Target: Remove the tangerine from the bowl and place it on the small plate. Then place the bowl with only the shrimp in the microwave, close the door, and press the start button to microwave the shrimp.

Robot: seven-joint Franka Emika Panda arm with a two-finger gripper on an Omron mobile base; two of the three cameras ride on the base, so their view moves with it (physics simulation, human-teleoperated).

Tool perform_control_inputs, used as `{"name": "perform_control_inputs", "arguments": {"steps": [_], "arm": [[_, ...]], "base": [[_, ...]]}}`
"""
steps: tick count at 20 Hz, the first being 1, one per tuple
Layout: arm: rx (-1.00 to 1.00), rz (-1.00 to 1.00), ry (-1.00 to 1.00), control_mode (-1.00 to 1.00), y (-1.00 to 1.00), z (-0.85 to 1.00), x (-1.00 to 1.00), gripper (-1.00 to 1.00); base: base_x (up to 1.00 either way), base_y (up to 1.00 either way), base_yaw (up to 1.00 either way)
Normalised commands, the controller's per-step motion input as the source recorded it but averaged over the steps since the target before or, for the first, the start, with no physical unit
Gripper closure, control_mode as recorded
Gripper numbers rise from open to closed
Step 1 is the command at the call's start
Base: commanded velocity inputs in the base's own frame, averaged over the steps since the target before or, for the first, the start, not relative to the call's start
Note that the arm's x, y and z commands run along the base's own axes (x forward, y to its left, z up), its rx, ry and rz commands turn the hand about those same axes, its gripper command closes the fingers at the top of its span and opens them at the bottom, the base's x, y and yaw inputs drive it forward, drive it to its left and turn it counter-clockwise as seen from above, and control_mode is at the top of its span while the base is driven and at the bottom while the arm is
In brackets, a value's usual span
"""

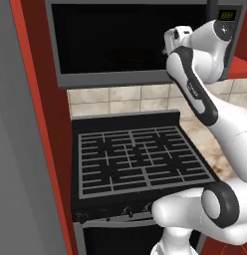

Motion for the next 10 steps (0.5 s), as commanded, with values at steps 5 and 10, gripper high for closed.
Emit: {"name": "perform_control_inputs", "arguments": {"steps": [5, 10], "arm": [[0.03, -0.07, -0.02, -1.0, -0.55, -0.14, -1.0, -1.0], [0.02, -0.03, 0.0, -1.0, -0.97, 0.0, -0.95, -1.0]], "base": [[0.0, 0.0, 0.0], [0.0, 0.0, 0.0]]}}
